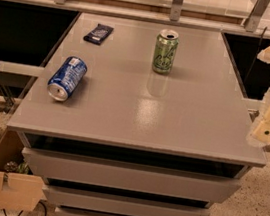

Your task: Move green can near pepsi can

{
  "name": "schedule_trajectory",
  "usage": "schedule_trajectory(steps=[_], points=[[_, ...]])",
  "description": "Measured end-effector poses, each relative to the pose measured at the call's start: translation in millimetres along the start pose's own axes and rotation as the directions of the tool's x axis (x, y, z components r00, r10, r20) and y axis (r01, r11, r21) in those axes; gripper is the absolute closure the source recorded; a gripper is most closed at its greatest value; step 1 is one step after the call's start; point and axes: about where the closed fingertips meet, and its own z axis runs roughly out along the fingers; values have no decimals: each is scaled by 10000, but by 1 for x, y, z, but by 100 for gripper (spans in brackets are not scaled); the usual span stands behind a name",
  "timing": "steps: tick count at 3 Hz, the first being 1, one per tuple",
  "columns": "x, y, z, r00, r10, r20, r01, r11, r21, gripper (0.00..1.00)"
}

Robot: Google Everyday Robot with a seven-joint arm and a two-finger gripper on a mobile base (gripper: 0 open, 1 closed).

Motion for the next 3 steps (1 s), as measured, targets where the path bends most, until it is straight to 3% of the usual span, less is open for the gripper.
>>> schedule_trajectory(steps=[1, 2, 3], points=[[-1, -1, -1, 9999, 4, 141, -4, 10000, 61, 0], [0, -13, 16, 9944, 147, 1043, -146, 9999, -20, 0], [-6, -39, 59, 9543, 728, 2897, -662, 9973, -323, 0]])
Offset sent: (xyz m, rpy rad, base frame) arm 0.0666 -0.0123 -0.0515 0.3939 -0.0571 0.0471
